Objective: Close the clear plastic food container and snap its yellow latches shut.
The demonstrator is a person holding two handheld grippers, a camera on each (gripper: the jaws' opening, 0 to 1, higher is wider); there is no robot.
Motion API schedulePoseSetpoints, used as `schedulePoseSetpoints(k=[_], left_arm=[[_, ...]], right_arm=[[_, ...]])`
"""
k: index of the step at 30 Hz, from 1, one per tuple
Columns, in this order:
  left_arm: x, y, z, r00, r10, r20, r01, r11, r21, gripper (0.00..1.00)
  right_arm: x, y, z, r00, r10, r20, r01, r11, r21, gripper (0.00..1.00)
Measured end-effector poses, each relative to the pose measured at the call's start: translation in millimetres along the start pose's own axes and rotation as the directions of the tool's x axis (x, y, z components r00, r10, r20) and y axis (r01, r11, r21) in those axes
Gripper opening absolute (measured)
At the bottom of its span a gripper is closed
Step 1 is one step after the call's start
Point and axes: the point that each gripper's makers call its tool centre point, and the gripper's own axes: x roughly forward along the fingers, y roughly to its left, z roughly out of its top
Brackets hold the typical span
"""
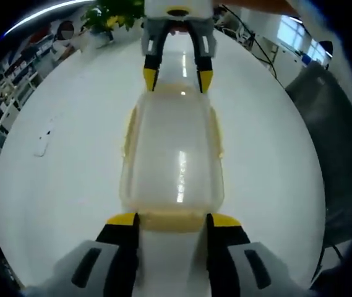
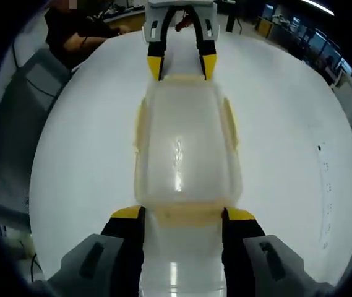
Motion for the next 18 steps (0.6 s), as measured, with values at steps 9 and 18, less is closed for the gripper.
schedulePoseSetpoints(k=[9,18], left_arm=[[5.8,-4.3,-0.1,0.999,-0.002,-0.038,0.002,1.000,-0.008,0.37],[9.1,-7.6,-0.6,1.000,-0.009,-0.024,0.009,1.000,0.003,0.37]], right_arm=[[1.0,1.2,-1.4,0.998,0.003,-0.058,-0.003,1.000,0.001,0.50],[0.4,4.2,-5.8,0.995,0.016,-0.100,-0.019,0.999,-0.030,0.49]])
